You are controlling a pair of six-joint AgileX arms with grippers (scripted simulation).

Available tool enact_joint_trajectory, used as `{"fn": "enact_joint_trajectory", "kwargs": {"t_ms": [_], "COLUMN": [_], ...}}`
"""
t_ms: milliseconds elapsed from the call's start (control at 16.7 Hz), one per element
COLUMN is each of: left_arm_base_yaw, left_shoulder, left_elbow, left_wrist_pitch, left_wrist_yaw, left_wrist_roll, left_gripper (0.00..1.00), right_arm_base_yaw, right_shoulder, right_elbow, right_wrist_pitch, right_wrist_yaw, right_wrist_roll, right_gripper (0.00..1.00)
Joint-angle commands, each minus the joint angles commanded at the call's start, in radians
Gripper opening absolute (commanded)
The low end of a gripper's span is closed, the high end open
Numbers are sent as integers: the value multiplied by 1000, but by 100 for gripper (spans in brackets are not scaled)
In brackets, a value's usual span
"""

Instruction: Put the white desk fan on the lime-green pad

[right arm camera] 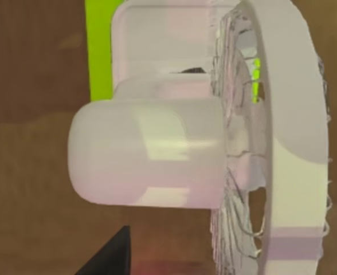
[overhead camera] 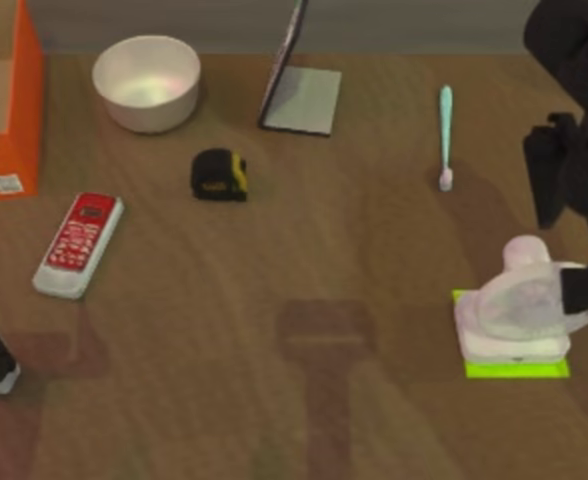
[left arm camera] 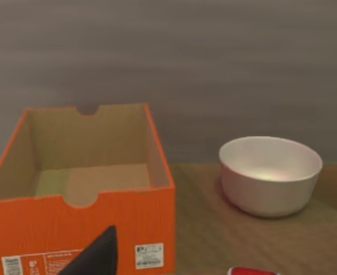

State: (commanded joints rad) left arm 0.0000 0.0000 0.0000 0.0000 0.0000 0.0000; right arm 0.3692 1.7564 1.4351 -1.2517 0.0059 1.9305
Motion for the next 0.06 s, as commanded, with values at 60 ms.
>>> {"fn": "enact_joint_trajectory", "kwargs": {"t_ms": [60], "left_arm_base_yaw": [0], "left_shoulder": [0], "left_elbow": [0], "left_wrist_pitch": [0], "left_wrist_yaw": [0], "left_wrist_roll": [0], "left_gripper": [100], "right_arm_base_yaw": [0], "right_shoulder": [0], "right_elbow": [0], "right_wrist_pitch": [0], "right_wrist_yaw": [0], "right_wrist_roll": [0], "right_gripper": [100]}}
